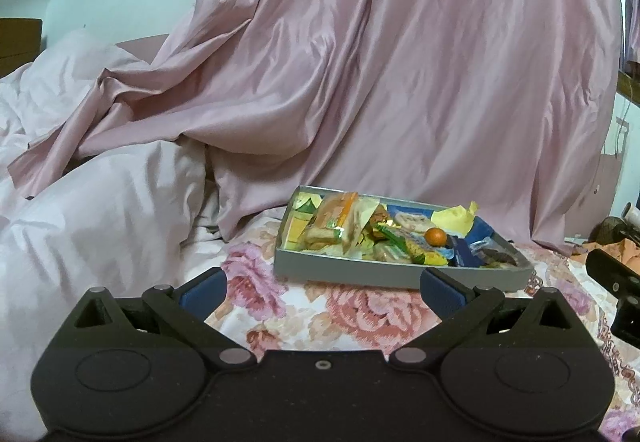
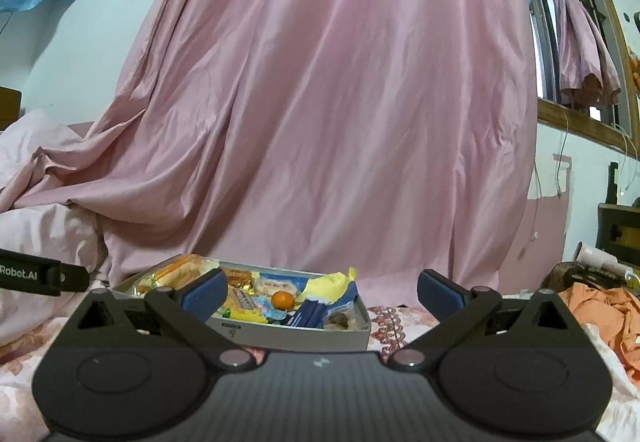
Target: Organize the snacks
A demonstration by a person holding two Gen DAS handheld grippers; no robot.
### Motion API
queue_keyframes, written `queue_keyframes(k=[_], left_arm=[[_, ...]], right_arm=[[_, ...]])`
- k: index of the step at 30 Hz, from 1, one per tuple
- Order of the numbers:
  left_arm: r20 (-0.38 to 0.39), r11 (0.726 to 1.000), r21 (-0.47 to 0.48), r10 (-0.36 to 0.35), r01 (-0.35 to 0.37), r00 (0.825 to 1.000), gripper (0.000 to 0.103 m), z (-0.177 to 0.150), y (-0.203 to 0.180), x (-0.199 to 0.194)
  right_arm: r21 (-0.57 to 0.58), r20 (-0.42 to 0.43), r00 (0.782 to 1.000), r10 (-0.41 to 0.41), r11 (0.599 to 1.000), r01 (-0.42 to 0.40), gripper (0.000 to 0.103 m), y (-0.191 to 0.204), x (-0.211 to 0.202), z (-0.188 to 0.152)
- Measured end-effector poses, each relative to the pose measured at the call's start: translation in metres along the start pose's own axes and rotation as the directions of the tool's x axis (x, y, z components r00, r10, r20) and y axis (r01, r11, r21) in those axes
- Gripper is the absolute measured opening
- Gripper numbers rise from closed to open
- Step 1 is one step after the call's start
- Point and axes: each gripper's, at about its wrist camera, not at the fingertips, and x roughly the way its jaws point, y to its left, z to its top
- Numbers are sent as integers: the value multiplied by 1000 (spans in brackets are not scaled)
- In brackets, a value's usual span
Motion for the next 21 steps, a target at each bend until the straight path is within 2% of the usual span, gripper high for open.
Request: queue_keyframes(k=[13,21], left_arm=[[-35,998,61,-20,22,999,102,-14,21,-5],[-13,999,38,-27,27,1000,102,-34,35,-13]], right_arm=[[-5,-39,999,8,1000,-8,103,12,-9,-9],[-7,-79,996,36,999,-36,103,24,-13,-18]])
